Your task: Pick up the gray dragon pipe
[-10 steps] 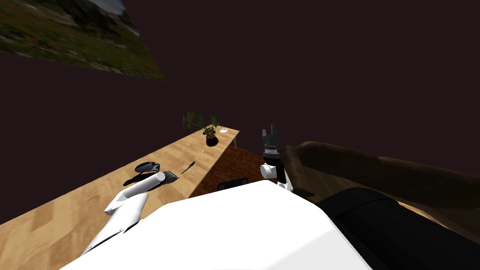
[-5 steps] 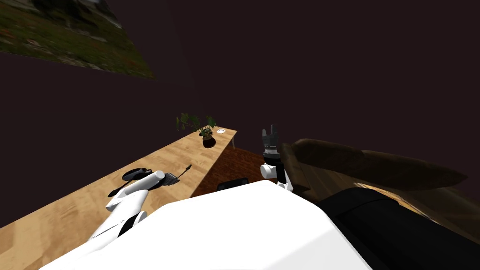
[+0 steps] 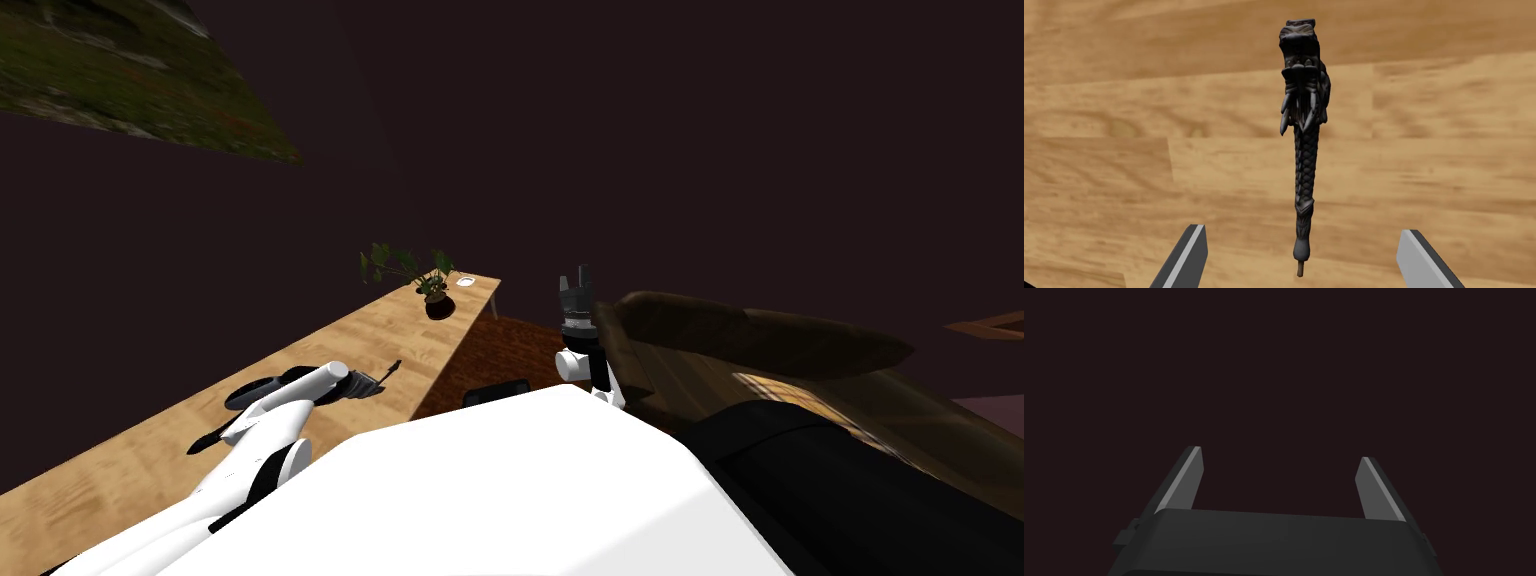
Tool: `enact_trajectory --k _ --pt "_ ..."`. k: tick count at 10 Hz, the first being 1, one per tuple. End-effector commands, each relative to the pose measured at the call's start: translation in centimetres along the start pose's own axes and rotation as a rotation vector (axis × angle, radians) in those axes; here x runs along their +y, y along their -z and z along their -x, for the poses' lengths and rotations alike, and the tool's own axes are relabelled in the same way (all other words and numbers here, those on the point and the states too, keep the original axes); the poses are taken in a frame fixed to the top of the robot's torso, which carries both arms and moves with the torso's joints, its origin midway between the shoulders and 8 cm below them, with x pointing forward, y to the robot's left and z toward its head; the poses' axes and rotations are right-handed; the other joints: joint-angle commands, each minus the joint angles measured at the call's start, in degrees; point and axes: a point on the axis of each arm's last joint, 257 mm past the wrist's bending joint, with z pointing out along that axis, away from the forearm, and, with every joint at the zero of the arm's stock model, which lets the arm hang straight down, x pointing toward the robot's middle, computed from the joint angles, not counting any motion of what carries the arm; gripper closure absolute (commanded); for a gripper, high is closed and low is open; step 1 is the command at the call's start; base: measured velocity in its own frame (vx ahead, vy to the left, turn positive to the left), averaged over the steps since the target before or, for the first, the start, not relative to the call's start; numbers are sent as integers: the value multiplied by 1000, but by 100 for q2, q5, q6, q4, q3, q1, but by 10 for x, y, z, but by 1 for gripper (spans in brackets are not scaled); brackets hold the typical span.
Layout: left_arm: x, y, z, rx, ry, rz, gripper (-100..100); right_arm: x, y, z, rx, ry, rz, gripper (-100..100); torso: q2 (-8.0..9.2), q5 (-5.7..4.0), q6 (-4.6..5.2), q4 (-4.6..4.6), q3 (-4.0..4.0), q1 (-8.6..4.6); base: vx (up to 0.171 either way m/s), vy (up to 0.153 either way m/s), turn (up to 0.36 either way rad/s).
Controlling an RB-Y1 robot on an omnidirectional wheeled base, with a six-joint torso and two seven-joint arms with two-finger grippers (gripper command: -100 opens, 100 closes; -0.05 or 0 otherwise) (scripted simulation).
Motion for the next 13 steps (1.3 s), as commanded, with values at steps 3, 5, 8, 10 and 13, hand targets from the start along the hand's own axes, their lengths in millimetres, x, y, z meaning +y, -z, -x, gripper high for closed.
enact_trajectory --k 3,5,8,10,13 --pt "6 0 3 -14 18 43 -100 0 0 0 0 0 0 0 -1 0 0 0 0 -1 24 15 -65" --pt "14 -7 3 -13 16 46 -100 0 0 0 0 0 0 0 9 -1 -2 1 5 -7 13 12 11" --pt "27 -18 2 -10 11 44 -100 0 0 0 0 0 0 0 0 3 -3 -1 -1 9 32 42 13" --pt "25 -16 2 -10 12 44 100 0 0 0 0 0 0 0 5 0 -2 0 2 -2 7 6 1" --pt "24 -15 1 -10 12 44 100 0 0 0 0 0 0 0 7 4 -1 -1 3 1 0 0 0"
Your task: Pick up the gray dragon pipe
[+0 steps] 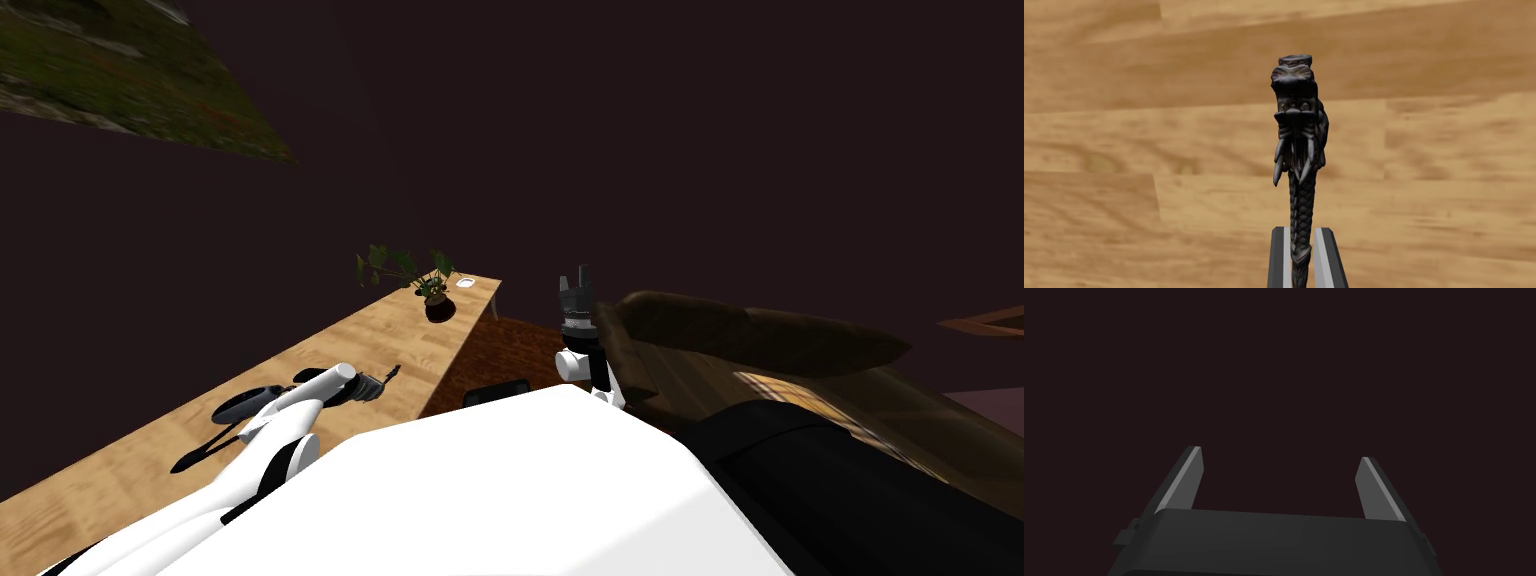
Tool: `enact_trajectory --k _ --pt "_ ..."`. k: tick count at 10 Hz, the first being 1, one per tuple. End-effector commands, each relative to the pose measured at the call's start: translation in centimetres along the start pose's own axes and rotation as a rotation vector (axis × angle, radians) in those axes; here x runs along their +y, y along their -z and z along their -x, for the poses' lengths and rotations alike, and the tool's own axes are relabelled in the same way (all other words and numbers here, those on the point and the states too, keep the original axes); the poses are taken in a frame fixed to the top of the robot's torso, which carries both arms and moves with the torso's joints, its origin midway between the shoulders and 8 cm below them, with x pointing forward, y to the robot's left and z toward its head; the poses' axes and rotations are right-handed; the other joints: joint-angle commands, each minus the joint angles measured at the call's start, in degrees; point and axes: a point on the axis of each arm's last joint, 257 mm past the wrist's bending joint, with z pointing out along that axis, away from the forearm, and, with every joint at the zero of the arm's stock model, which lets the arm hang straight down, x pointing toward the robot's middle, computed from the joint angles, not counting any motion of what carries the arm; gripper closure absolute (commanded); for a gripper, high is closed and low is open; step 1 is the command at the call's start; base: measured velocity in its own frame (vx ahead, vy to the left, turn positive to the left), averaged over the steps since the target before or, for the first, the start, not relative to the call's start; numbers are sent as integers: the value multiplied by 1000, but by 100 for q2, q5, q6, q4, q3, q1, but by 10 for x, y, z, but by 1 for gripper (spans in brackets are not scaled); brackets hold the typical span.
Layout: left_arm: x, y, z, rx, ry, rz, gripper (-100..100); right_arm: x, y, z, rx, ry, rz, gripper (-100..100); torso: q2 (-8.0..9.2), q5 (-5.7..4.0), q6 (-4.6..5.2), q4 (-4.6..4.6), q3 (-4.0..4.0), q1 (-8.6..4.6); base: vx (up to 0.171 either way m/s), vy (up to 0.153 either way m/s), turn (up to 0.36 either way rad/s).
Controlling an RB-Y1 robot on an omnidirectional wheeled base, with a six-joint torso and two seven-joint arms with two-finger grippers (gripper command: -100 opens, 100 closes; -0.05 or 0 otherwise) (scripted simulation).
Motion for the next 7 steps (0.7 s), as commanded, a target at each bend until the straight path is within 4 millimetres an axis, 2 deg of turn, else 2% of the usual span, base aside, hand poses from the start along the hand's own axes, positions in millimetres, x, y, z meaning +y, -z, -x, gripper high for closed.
enact_trajectory --k 1,2,3,5,6,7 --pt "0 0 0 0 0 0 100 0 0 0 0 0 0 0 0 0 0 0 0 0 0 0 0" --pt "0 0 0 0 0 0 0 0 0 0 0 0 0 0 0 0 0 0 0 0 0 0 0" --pt "-10 9 1 -3 4 1 100 0 0 0 0 0 0 0 -1 0 0 0 0 1 -32 -39 -32" --pt "-17 16 2 -5 7 2 100 0 0 0 0 0 0 0 16 -5 0 3 9 -18 -45 -41 -13" --pt "-13 13 1 -3 5 -1 100 0 0 0 0 0 0 0 18 -6 0 4 11 -17 -19 -15 0" --pt "-13 13 1 -4 5 1 0 0 0 0 0 0 0 0 12 -3 -1 3 7 -10 0 0 0"
